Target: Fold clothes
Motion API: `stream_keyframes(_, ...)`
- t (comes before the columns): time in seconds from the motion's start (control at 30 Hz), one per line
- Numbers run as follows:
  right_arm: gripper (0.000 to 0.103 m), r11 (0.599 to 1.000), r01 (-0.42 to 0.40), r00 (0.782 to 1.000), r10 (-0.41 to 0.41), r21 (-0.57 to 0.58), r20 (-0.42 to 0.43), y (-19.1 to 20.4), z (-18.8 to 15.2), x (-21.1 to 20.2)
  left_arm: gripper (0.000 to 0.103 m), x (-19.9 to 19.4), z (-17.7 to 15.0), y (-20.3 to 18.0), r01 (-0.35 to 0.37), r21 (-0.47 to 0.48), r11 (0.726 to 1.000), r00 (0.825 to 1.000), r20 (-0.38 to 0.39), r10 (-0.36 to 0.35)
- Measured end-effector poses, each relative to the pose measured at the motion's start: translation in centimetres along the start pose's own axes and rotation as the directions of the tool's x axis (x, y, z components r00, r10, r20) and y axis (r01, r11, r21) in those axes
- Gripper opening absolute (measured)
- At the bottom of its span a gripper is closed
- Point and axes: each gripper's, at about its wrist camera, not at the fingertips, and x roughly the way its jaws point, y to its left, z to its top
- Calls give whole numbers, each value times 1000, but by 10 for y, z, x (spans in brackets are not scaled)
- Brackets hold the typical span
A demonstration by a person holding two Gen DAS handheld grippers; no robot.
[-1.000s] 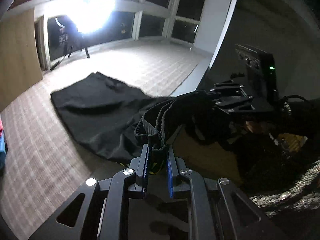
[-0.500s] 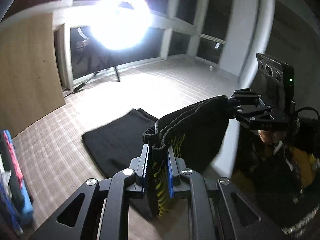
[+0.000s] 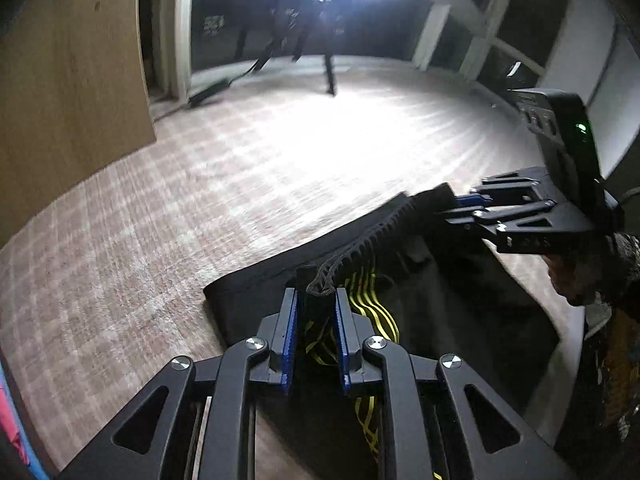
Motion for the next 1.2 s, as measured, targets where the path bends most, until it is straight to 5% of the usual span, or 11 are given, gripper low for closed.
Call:
stream_keyframes(0.13, 29, 999, -13, 999, 14, 38, -30, -13, 4, 4, 36, 4, 5, 23, -58, -115, 992, 998, -10, 57)
stream_keyframes(0.23, 52, 995, 15, 1000, -13, 99, -23, -25, -3, -16, 45, -17, -2, 40, -27, -230, 973, 999, 37, 37)
stream_keyframes(0.27, 57, 993, -3, 1000, 5, 117, -17, -29, -9, -21, 55, -25, -10, 42, -8, -263, 965, 999, 48, 21)
stream_keyframes(0.37, 70, 983, -70, 997, 71, 172, 2, -39, -30, -35, 64, -36, -30, 42, 37, -325, 945, 999, 46, -23)
stream_keyframes(0.5, 70, 975, -112, 993, 115, 192, -4, -45, -52, -39, 65, -18, -39, 18, -17, -266, 964, 999, -33, 9)
stream_keyframes(0.73, 72, 973, -160, 987, 161, 165, 8, -34, -53, -23, 69, 6, -38, 14, -113, -272, 956, 993, -50, 103)
stream_keyframes(0.8, 70, 974, -180, 984, 179, 138, 24, -29, -53, -20, 71, 8, -38, 10, -100, -268, 958, 995, -43, 92)
stream_keyframes(1.03, 32, 966, -229, 973, 229, 123, 17, -30, -49, -13, 62, 14, -34, -2, -54, -237, 970, 998, -29, 48)
stream_keyframes(1.2, 12, 953, -265, 964, 263, 147, 33, -30, -51, -10, 14, 17, -31, 6, 1, -309, 951, 1000, 8, 1)
